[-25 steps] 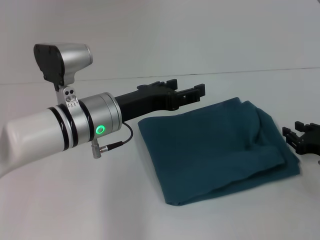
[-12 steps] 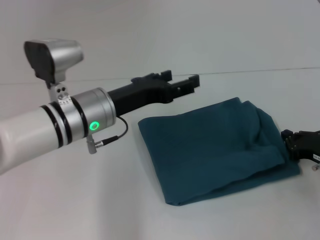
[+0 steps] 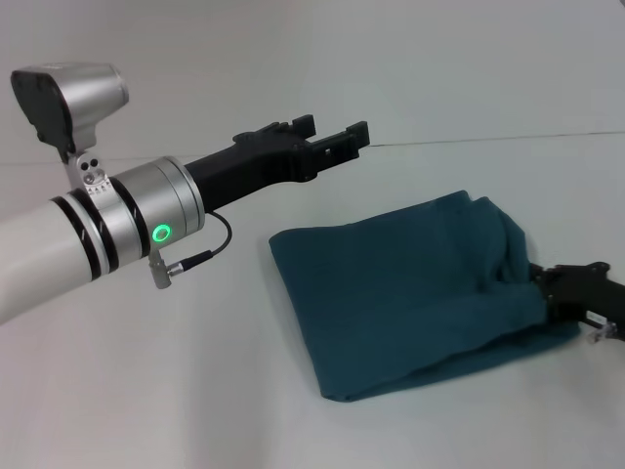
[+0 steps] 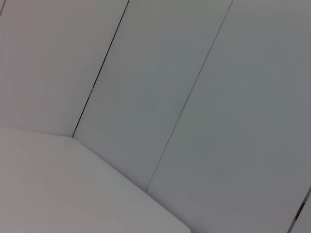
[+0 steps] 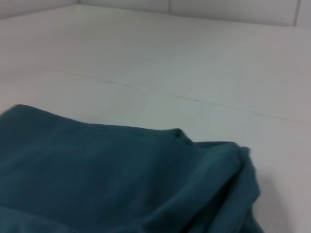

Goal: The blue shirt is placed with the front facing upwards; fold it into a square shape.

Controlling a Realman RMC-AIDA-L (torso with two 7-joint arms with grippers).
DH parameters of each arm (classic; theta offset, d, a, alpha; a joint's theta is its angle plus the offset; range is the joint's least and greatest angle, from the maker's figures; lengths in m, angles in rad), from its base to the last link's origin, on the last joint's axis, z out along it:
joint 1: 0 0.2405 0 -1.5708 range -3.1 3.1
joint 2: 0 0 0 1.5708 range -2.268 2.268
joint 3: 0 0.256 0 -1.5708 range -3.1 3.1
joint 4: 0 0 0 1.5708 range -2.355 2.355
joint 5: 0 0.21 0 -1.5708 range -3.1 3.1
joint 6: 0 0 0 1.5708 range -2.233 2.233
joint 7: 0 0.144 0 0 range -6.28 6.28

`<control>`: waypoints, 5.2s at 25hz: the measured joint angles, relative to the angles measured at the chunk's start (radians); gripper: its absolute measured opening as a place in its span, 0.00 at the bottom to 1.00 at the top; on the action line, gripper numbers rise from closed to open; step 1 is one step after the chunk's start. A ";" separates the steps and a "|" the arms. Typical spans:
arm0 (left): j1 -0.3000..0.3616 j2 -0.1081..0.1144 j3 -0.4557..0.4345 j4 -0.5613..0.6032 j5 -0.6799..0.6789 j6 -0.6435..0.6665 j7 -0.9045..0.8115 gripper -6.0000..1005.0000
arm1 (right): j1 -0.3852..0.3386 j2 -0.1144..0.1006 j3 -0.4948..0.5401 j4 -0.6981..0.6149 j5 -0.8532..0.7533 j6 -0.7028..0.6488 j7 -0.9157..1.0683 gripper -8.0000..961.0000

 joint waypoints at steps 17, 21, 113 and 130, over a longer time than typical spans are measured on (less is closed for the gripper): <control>0.000 0.000 -0.003 -0.002 0.000 0.000 0.001 0.85 | 0.021 0.001 -0.043 0.028 0.001 -0.067 -0.001 0.06; 0.006 0.001 -0.003 -0.002 0.000 0.001 0.001 0.85 | 0.010 -0.003 -0.014 0.021 0.013 -0.067 -0.002 0.09; -0.289 0.048 -0.241 0.384 0.767 0.154 -0.797 0.76 | -0.011 -0.003 0.206 -0.023 0.187 -0.274 -0.183 0.99; -0.301 0.026 -0.244 0.388 0.763 0.151 -0.806 0.72 | -0.006 -0.003 0.208 -0.024 0.187 -0.260 -0.190 0.99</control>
